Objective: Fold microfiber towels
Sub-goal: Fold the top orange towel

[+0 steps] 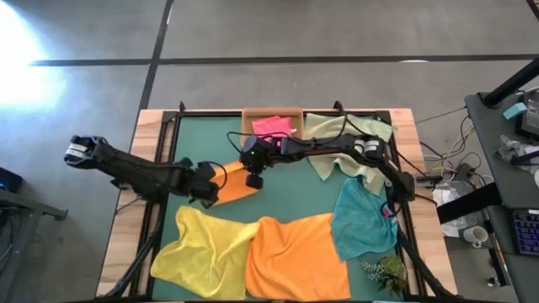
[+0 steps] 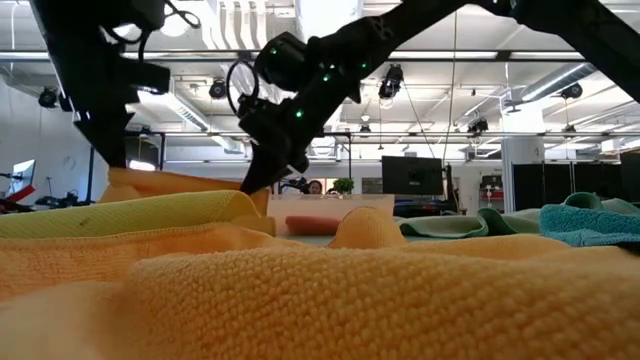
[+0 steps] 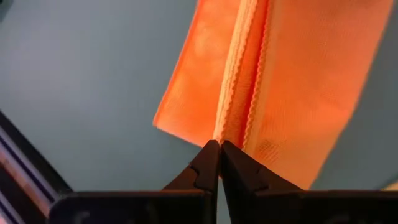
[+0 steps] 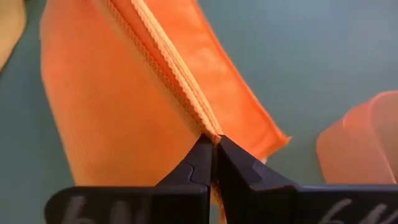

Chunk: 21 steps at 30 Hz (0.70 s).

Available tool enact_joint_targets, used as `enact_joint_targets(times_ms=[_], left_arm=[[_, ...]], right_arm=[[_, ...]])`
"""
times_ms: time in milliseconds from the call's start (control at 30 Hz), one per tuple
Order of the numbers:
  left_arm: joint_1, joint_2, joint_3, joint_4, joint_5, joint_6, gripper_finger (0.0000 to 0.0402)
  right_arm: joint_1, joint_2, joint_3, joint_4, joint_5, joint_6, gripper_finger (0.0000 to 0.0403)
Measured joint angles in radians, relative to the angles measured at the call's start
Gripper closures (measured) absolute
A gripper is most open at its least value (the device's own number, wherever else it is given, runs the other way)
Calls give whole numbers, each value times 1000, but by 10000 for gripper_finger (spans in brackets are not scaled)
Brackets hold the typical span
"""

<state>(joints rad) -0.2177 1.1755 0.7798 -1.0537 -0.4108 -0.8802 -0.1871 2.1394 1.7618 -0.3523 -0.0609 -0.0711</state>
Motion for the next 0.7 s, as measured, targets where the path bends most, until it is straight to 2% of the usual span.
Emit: enact_joint_targets(times_ms=[433,700], left_arm=[[60,55,-45,8,-9,28,401],[61,68,-47,4,-20,33,398]], right_arm=[[-1,41,0,67,28,-43,389],[-13,41,0,73,44,-27,323]])
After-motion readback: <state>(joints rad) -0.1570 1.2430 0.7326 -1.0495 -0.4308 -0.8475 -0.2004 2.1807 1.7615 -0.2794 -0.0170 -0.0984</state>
